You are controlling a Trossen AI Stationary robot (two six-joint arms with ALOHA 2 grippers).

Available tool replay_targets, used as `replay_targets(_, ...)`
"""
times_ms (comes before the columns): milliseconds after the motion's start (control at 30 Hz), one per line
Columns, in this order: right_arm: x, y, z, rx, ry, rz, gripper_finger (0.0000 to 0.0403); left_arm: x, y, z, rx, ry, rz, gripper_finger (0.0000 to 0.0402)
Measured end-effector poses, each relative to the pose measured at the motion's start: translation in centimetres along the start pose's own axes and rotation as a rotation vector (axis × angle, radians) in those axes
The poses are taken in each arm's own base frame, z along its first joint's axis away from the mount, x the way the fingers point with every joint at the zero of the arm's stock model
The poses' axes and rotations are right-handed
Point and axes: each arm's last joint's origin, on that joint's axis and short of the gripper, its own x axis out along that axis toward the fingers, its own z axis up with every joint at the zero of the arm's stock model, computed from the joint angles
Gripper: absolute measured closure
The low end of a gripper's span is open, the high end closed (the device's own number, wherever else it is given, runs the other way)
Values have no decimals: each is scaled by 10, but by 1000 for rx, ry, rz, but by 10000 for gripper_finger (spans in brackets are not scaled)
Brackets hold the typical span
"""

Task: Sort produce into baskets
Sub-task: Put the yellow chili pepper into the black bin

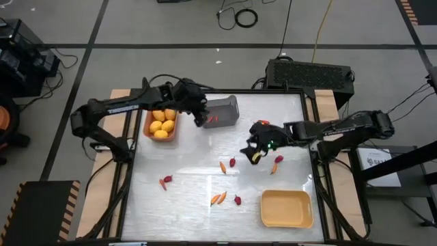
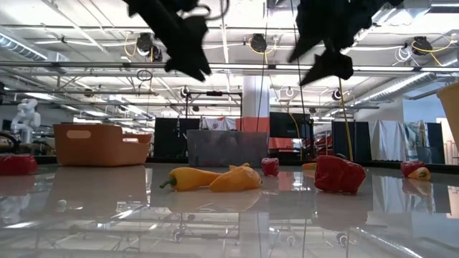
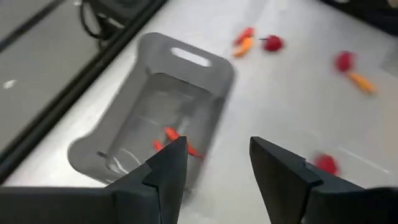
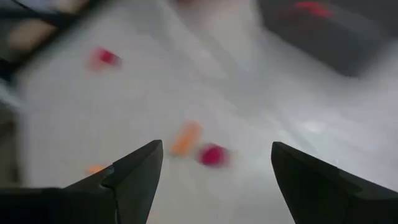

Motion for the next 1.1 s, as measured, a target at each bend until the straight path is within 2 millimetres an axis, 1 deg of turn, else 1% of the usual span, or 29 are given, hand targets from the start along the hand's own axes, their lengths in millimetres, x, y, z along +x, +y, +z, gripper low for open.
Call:
replay_targets(100,-7,-19,14,-58,77,-131,110,-28,-7,-6,14,20,-35,219)
replay_targets(200,-7,-45,24,-68,154,-251,110,-54,-18,-14,38,-27,-74,219)
replay_targets(267,-3,-64,32,-39,181,-317,110,-70,-28,-20,45,-108,-124,219)
replay_targets(400,12,-105,40,11,282,-445,110,-90,-45,-35,21,-265,-230,219)
replay_targets(467,21,-120,42,5,320,-478,110,-94,-52,-43,1,-332,-252,219)
replay_targets(567,36,-135,43,-2,369,-499,110,-94,-59,-55,9,-370,-252,219)
replay_targets(700,57,-154,43,91,384,-543,110,-87,-65,-65,-15,-366,-244,219)
replay_targets(867,79,-172,42,148,389,-570,110,-83,-68,-66,-24,-355,-243,219)
replay_targets(967,85,-177,40,171,401,-583,114,-83,-67,-65,-32,-369,-216,219)
replay_targets(1100,88,-183,39,198,402,-596,131,-83,-66,-65,-60,-376,-193,219)
